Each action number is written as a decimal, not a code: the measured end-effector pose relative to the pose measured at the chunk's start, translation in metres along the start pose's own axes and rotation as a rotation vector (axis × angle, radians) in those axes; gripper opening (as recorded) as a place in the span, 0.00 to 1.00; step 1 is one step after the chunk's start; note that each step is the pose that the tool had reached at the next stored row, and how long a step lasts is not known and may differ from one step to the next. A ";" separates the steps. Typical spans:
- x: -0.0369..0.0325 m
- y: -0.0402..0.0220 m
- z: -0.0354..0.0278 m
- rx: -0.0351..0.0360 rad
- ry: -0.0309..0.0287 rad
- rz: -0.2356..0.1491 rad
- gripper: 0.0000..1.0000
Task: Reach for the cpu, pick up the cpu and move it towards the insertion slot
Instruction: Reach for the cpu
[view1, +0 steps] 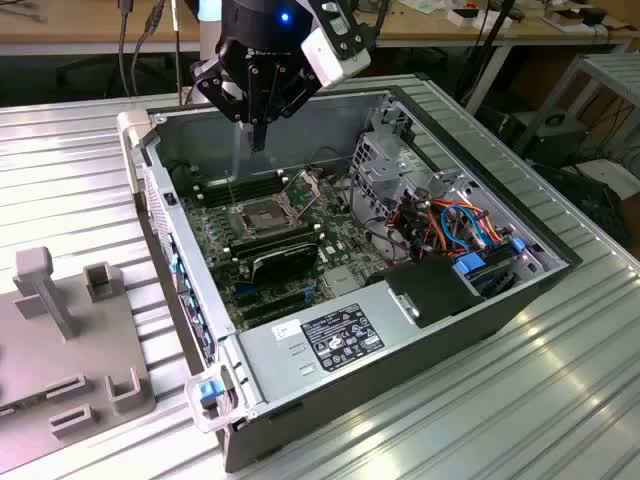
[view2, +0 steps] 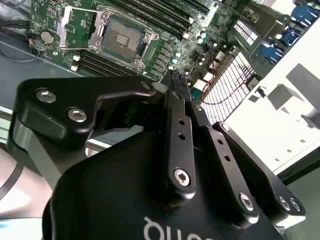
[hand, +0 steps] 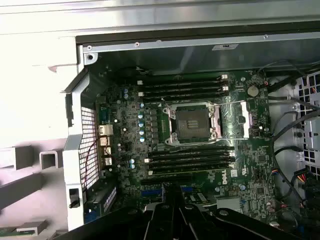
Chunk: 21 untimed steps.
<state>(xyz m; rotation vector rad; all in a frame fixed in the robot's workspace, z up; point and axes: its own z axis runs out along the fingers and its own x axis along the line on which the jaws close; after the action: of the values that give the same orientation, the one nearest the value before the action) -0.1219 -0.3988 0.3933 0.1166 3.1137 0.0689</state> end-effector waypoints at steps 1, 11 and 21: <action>0.0000 0.0000 0.0000 0.0000 0.0000 0.000 0.11; 0.0020 -0.0001 0.0000 -0.0001 0.0001 0.000 0.11; 0.0104 -0.0008 -0.0001 0.0000 0.0009 0.000 0.11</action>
<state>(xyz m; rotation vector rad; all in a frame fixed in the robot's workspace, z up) -0.1323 -0.3988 0.3931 0.1166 3.1145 0.0689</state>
